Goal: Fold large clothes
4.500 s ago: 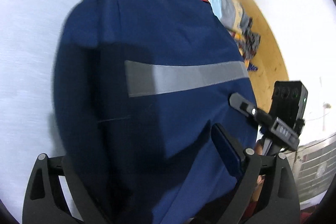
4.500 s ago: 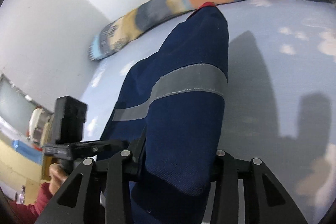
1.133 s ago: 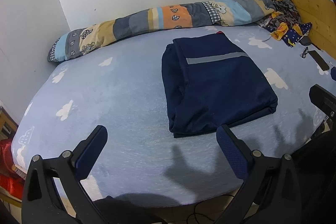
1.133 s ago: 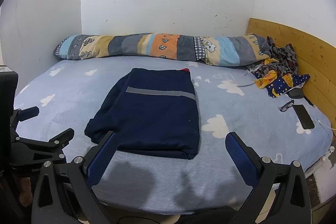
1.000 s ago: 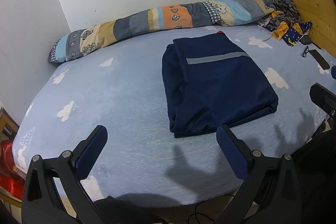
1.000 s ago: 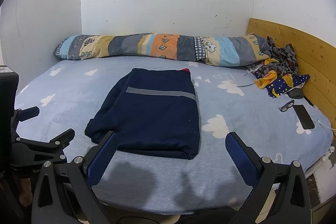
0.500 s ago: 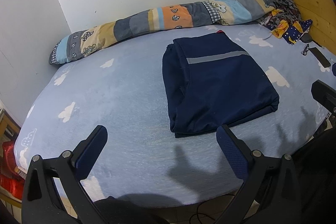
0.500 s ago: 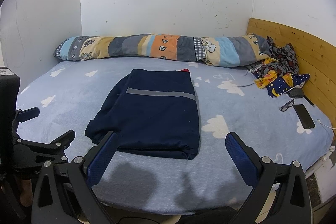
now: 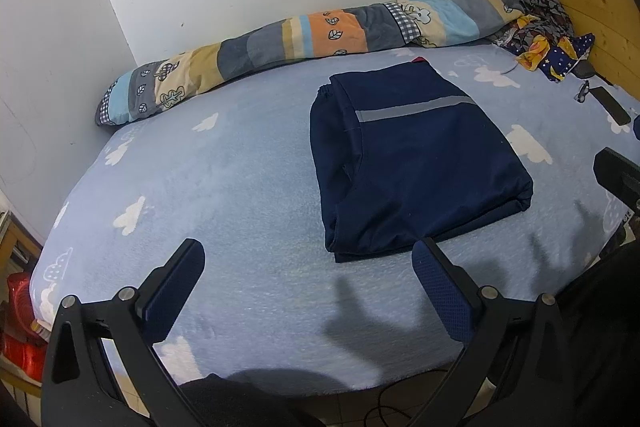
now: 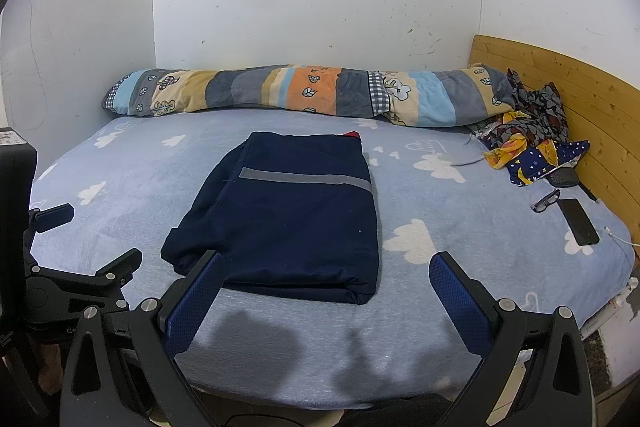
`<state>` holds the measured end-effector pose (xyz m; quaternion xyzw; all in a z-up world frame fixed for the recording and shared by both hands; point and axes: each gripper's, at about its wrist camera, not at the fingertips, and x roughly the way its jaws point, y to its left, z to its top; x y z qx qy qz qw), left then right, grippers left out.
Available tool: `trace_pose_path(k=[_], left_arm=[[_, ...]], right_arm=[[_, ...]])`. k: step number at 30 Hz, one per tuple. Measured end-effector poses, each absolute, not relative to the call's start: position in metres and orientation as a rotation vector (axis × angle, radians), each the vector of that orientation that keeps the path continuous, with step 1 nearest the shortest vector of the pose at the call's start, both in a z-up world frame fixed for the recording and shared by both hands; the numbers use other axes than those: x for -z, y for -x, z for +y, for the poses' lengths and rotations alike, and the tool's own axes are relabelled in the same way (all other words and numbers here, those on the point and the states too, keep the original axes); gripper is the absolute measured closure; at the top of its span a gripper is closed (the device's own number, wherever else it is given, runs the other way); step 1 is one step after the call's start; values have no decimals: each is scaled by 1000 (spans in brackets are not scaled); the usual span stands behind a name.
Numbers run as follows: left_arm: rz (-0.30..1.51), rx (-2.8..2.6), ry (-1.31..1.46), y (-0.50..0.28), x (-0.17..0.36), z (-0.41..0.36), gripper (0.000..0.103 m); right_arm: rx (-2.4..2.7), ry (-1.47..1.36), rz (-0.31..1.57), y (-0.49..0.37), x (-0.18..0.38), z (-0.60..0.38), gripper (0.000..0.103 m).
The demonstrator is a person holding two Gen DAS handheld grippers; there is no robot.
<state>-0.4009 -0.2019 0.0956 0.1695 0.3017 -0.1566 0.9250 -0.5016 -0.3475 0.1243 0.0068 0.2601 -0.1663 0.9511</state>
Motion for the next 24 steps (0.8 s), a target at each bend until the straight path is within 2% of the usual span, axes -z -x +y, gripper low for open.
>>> trace_pose_path(k=[24], left_arm=[[616,322,-348,400,-96,-199,0]], right_arm=[[345,-12,532,502,-124,-346,0]])
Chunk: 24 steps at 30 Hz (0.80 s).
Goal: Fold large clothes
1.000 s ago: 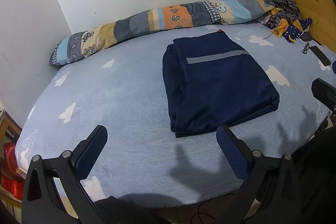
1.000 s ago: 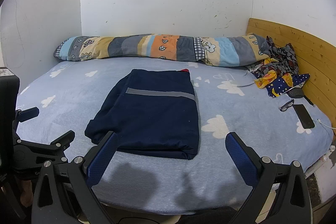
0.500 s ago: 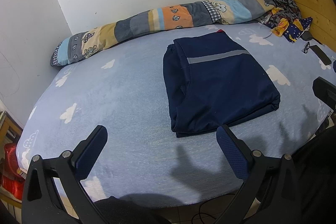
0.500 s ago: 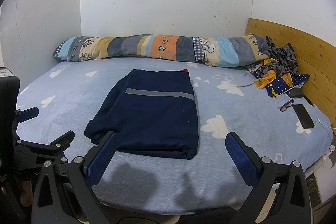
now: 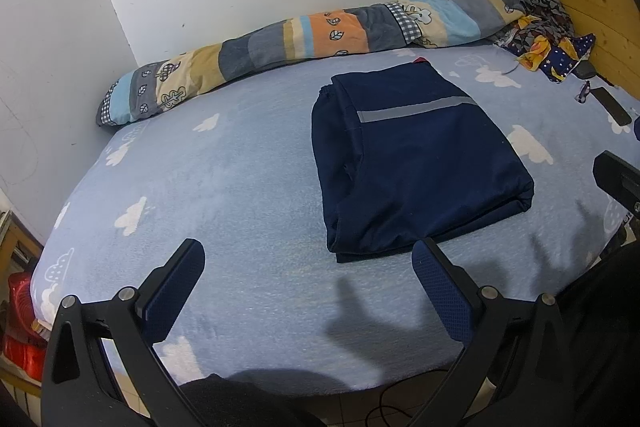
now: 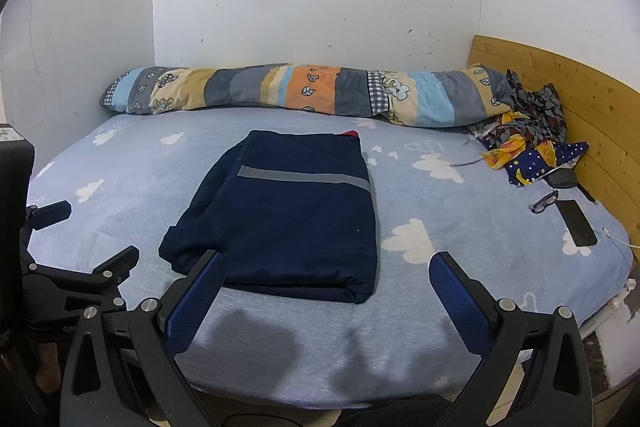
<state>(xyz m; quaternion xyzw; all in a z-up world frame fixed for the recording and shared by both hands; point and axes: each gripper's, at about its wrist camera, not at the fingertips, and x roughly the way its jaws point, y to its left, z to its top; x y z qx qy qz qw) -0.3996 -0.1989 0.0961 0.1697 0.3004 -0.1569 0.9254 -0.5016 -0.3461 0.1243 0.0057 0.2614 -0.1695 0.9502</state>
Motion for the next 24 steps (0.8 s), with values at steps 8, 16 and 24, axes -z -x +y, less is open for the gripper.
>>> trace_pose_path(k=[8,16,24], left_arm=[[616,319,-355,399,-96,-199,0],[614,309,-368,400,-96,-202,0],[619,307,-364,399,-95,-203,0]], right_arm=[[394,2,559,499,-121,-345,0],[427,30,583,496,-117,-343,0],[455,39,604,493,-115,-344,0]])
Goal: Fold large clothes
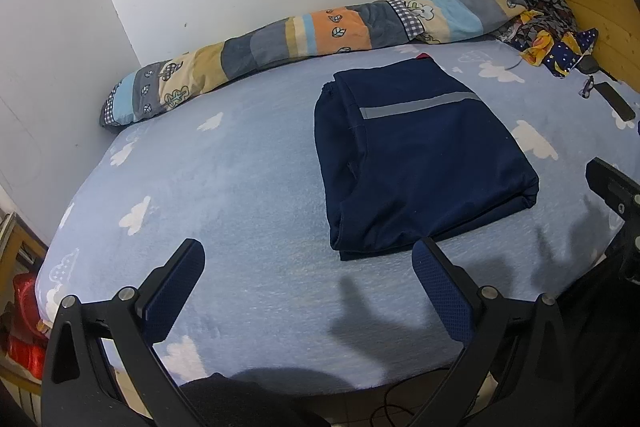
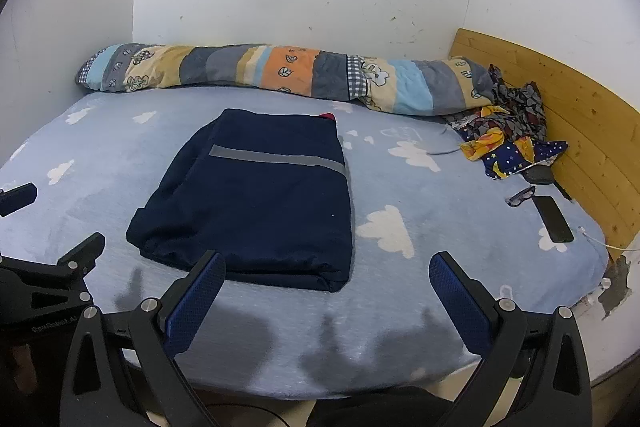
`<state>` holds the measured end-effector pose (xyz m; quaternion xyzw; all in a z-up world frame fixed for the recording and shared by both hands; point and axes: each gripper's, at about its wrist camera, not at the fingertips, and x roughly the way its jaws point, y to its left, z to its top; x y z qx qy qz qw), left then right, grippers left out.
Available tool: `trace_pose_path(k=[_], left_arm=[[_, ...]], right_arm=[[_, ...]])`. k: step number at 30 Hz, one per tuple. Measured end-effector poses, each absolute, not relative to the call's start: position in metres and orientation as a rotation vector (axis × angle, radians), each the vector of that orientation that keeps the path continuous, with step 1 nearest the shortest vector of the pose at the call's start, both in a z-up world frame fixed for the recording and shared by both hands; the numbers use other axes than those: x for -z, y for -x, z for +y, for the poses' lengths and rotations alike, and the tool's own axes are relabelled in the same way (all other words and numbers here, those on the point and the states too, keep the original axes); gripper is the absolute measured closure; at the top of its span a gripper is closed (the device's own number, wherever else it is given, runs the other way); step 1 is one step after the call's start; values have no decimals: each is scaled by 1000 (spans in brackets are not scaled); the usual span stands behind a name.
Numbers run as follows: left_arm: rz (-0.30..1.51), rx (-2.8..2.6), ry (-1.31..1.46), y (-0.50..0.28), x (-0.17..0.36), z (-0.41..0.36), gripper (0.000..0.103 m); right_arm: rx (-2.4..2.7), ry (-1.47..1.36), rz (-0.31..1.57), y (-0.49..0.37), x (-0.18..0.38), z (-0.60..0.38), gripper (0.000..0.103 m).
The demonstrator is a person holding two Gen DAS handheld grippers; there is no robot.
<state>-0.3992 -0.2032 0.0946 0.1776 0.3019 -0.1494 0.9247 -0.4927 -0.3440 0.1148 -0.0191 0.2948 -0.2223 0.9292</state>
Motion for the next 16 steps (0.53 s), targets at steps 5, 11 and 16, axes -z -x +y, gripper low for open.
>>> trace_pose_path(k=[5,11,16], left_arm=[[624,306,-364,399,-94,-203,0],[638,311,-363,398,-94,-202,0],[654,317,-324,394,-97,-194,0]], right_arm=[[461,49,609,491,-114,-343,0],[466,54,613,490,-114,-342,0],[470,58,612,490,-113,-342,0]])
